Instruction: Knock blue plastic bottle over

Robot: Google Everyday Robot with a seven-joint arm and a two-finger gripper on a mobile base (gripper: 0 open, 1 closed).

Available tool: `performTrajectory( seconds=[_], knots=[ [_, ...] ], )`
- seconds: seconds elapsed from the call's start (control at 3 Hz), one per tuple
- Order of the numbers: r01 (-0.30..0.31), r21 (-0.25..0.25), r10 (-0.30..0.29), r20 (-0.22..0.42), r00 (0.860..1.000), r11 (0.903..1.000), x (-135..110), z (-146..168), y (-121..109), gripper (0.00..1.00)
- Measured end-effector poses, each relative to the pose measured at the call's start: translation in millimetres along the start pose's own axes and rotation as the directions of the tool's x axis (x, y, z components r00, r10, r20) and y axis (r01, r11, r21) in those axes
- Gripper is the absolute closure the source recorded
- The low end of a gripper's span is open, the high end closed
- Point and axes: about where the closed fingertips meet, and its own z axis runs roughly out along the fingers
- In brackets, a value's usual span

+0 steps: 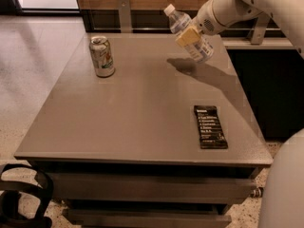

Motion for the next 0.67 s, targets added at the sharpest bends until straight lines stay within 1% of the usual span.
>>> performTrajectory(
  seconds=[0.33,0.67],
  knots=[
    [0.024,-0.025,-0.025,-0.061,0.998,0.9994,5.9,14.6,5.7,1.00],
    [0.030,-0.088,-0.038,-0.093,0.995,0.9956,12.0,41.1,19.7,1.00]
  ],
)
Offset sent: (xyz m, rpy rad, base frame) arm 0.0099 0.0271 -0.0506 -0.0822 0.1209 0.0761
